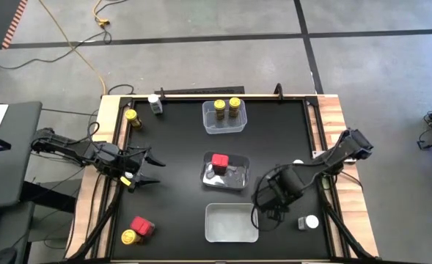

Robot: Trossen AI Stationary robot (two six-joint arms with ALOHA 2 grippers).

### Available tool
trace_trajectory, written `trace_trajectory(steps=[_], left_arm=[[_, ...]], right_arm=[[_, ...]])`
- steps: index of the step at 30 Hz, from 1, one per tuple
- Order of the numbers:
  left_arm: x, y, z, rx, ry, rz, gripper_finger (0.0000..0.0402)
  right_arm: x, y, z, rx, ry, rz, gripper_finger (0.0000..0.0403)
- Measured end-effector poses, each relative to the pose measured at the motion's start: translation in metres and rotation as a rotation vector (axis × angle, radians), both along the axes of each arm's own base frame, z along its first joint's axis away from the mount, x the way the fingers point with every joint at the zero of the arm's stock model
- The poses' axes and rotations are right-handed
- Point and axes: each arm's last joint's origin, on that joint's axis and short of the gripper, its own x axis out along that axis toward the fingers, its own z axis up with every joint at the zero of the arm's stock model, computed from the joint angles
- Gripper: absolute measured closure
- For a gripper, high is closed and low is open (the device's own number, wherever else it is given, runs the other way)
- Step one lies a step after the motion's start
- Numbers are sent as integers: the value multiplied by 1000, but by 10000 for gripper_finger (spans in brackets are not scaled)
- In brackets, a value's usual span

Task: Sort spices by type
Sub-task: Put the right red seasoning can into the black bin

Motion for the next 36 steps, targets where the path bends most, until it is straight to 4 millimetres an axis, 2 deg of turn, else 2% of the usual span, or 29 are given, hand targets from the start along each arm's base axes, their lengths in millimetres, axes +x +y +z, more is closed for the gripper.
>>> trace_trajectory(steps=[3,10,22,36], left_arm=[[0,0,0,0,0,0,109],[0,0,0,-4,1,1,109],[0,0,0,8,-1,-1,109],[0,0,0,-47,9,7,109]], right_arm=[[4,-7,8,12,-25,-24,205],[5,-9,3,5,-13,-14,217],[-9,10,-23,-74,33,67,217],[-5,23,-40,-33,-47,91,217]])
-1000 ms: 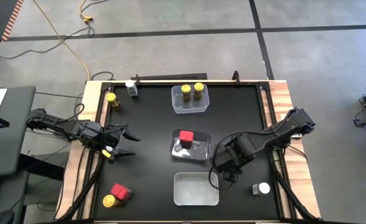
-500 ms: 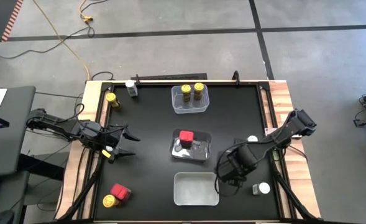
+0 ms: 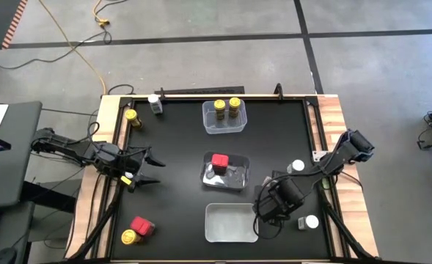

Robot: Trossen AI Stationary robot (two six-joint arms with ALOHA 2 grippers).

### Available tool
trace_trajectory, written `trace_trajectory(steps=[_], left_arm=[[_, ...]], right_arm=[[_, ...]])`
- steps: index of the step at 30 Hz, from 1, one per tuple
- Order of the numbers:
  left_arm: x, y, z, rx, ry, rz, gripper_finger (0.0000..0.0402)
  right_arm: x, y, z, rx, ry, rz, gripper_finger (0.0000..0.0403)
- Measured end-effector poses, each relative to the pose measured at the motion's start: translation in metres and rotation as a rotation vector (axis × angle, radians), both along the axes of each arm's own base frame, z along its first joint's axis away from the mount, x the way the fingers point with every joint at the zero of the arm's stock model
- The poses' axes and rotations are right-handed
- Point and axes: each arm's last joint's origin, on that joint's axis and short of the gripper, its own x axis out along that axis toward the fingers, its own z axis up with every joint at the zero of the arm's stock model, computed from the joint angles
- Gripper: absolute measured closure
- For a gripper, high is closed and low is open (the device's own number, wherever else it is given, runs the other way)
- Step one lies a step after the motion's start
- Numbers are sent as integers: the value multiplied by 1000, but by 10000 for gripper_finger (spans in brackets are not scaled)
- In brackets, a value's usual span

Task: Sort spices by type
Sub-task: Put the right red seasoning can into the black bin

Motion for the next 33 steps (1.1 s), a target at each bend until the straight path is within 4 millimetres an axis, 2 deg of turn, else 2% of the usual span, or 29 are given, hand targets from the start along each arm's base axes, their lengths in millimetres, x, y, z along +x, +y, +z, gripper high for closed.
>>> trace_trajectory(steps=[7,19,28,33], left_arm=[[0,0,0,11,-3,-2,109],[0,0,0,12,-3,-2,109],[0,0,0,12,-3,-2,109],[0,0,0,12,-3,-2,109]], right_arm=[[4,3,0,33,-49,-85,217],[19,17,3,169,-225,-129,217],[25,8,3,175,-254,-412,214],[27,-2,2,141,-257,-554,181]])
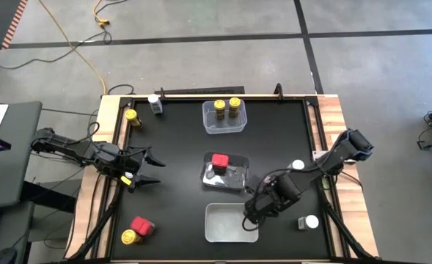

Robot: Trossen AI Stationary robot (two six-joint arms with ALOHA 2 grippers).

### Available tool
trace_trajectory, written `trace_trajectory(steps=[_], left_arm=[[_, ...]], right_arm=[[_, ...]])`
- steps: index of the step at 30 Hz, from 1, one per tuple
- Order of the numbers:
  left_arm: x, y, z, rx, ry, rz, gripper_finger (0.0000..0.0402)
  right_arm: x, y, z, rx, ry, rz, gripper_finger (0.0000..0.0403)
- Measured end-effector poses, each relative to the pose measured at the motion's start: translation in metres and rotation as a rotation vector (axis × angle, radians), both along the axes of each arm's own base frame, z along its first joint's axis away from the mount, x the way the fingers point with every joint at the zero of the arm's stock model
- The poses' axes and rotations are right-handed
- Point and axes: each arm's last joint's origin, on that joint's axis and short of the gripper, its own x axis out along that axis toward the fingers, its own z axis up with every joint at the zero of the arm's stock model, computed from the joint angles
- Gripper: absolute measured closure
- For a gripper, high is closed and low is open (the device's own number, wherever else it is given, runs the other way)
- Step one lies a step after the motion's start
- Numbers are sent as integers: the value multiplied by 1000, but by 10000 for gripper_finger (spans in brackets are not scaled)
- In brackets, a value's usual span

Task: Sort spices by type
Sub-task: Put the right red seasoning can into the black bin

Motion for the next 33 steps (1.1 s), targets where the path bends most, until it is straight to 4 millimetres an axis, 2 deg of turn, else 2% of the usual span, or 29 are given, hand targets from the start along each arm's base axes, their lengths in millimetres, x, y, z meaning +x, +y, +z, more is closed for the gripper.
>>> trace_trajectory(steps=[10,17,21,26,28,33], left_arm=[[0,0,0,-5,1,1,109],[0,0,0,-7,2,1,109],[0,0,0,-7,2,1,109],[0,0,0,-7,2,1,109],[0,0,0,-7,2,1,109],[0,0,0,-7,3,2,109]], right_arm=[[1,-17,-1,-32,32,-239,83],[-9,-23,-2,-88,88,-447,8],[-13,-24,-2,-110,75,-572,21],[-15,-16,-4,-90,59,-652,33],[-18,-14,-6,-89,61,-737,34],[-14,-13,-27,-115,97,-897,35]])
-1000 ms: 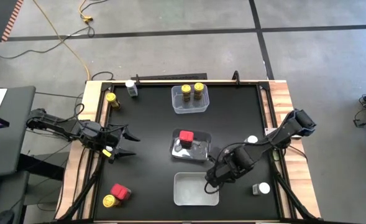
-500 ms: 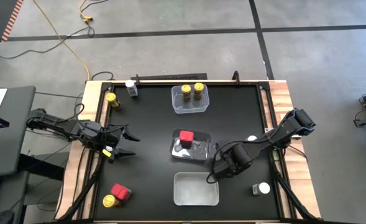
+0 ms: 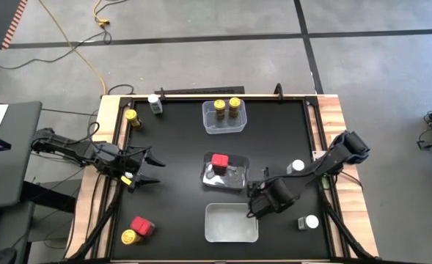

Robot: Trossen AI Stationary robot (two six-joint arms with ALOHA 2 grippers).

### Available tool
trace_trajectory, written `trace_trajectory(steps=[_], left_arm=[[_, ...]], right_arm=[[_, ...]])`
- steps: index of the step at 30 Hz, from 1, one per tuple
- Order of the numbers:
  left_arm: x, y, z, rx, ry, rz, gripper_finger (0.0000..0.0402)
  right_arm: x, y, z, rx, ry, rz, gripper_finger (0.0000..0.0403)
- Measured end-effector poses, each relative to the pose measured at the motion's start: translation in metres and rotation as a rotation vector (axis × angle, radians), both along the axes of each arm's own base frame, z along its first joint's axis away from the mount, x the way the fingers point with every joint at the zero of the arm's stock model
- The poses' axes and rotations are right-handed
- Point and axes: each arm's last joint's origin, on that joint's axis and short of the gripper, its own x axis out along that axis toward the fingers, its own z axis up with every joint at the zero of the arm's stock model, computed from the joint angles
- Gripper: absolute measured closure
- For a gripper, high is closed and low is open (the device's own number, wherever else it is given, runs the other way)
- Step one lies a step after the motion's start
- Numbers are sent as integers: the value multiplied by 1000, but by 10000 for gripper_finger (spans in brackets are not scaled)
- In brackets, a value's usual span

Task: Sort spices by type
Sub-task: Put the right red seasoning can into the black bin

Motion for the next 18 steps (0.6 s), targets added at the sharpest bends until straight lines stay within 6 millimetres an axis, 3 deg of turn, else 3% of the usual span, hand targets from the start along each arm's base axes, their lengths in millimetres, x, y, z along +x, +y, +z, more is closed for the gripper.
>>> trace_trajectory(steps=[11,18], left_arm=[[0,0,-3,8,29,0,109],[0,0,-3,8,29,0,109]], right_arm=[[6,-24,-54,47,5,-140,35],[4,-30,-61,65,35,-168,35]])
